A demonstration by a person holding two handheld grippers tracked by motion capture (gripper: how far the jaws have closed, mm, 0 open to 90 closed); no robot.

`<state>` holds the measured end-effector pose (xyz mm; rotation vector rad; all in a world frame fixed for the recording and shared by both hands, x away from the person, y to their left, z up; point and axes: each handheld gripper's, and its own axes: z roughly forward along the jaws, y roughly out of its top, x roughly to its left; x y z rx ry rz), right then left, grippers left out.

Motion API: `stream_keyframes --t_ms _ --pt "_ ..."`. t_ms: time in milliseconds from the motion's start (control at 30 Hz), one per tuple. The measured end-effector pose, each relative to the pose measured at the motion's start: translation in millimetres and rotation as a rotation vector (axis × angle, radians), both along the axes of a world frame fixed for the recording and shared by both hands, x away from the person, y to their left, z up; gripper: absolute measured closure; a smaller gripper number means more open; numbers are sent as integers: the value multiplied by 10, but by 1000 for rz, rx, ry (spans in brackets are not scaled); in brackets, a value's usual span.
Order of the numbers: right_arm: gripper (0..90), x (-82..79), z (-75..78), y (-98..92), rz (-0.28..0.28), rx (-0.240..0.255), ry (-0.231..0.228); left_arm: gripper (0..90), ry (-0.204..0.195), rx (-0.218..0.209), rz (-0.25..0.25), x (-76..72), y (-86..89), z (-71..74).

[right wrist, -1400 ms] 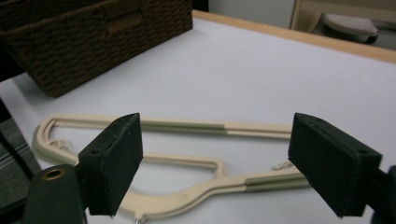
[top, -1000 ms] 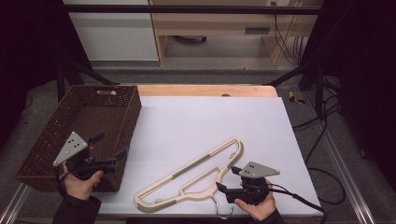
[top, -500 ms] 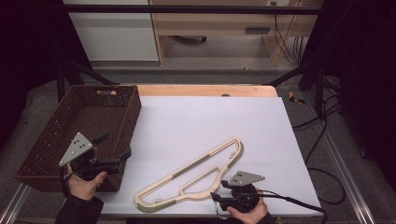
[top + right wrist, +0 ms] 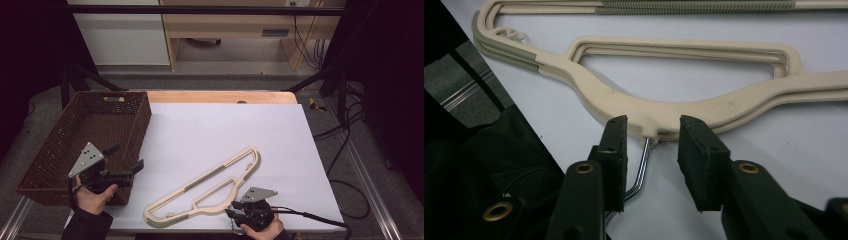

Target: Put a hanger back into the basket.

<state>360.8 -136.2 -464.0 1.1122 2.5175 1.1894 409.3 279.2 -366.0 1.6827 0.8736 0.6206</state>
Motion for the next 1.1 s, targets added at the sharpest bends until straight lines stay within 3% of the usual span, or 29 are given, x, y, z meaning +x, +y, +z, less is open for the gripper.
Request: stream_keyframes --t_ms 600,767,1100 --pt "835 6 -98 53 -2 -17 69 17 1 20 -22 -10 -96 -15" --pt "855 3 -95 45 -3 -12 66 17 8 31 -36 -10 -154 -37" --pt "880 -5 -48 18 -68 12 63 17 25 63 -79 -27 -324 -95"
